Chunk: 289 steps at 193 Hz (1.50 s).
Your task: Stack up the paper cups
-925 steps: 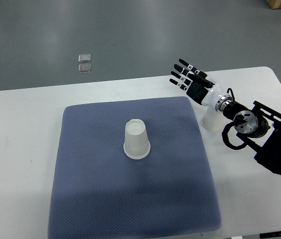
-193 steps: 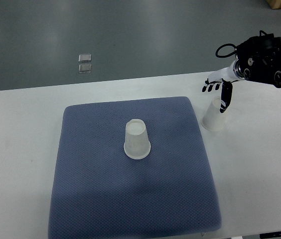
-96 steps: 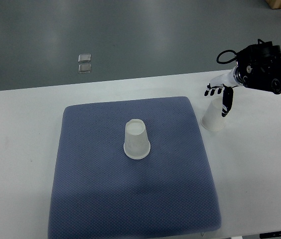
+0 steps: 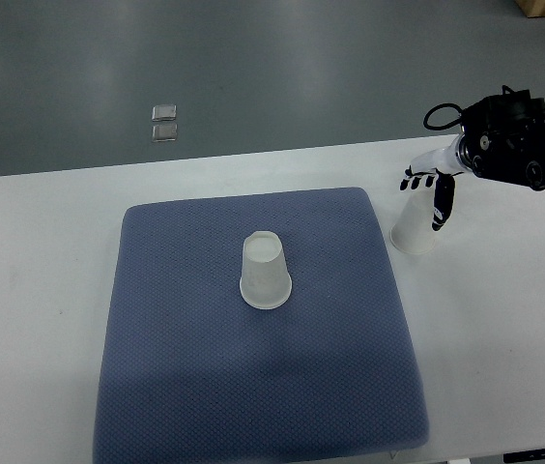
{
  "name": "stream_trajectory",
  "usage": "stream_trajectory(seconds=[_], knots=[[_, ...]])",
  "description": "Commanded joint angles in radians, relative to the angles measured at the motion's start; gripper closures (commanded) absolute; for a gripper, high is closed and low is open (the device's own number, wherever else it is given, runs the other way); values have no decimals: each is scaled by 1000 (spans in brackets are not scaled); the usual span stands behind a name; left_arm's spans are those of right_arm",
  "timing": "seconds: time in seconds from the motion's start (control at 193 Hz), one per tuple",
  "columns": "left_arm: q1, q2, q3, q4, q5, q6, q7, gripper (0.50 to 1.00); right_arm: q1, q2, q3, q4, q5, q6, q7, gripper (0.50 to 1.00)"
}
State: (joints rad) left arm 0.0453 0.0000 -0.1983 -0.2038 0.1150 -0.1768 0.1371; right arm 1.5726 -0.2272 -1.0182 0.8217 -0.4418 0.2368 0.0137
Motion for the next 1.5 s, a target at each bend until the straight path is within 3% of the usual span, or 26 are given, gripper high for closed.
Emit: stream_trajectory(seconds=[0.0,0.462,0.768,1.142,1.344,1.495], knots=[[1,0,0,0,0,0,-1,500,-13,0,0,-12,0,-7,-1,599],[2,0,0,0,0,0,-1,500,-36,0,-2,-42,-2,-7,-1,632],[2,0,0,1,0,0,1,500,-83,11,-2,-122,-5,7,-1,636],[2,0,0,0,0,0,1,500,-105,11,3,-144,-25,-7,0,705],[2,0,0,0,0,0,-1,500,-114,12,4,-164,-26,-13,-1,799],[2,0,0,0,0,0,-1,500,-109,11,10,-165,-26,-8,-1,810]])
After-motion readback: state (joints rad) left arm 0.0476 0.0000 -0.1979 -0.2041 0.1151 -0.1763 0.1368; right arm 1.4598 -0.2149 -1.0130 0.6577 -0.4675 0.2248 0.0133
